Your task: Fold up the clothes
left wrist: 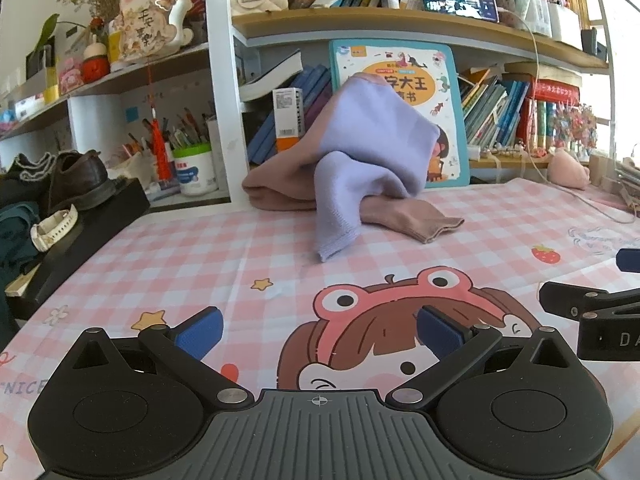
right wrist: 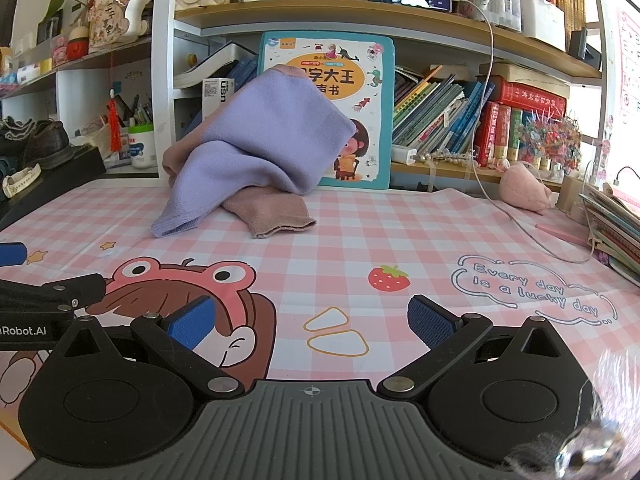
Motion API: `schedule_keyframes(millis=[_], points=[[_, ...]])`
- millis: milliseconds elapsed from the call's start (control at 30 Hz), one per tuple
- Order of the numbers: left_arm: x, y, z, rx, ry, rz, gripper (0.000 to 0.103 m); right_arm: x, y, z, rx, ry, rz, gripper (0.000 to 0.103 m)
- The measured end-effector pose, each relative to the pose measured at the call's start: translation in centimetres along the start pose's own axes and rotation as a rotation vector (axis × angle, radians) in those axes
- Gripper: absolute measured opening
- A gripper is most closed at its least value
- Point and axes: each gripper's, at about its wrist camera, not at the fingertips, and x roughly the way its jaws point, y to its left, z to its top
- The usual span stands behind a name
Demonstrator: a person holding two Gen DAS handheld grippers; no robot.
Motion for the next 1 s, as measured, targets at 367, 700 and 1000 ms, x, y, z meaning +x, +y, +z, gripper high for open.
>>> schedule_keyframes(millis=[367, 700, 1000], points=[[-0.11, 0.00, -0.04, -0.001, -0.008, 0.015, 0.103, 0.16, 0.22, 0.01, -0.010, 0.010, 0.005, 0.103], [-0.05, -0.44, 0.01, 0.022, -0.004, 0.045, 0.103, 0.02, 0.20, -0.03, -0.007, -0.002, -0.008, 0.103], [-0.09, -0.38, 0.03, 0.021, -0.004, 0.046, 0.103, 0.05, 0.42, -0.06, -0.018, 0.002, -0.018, 0.103]])
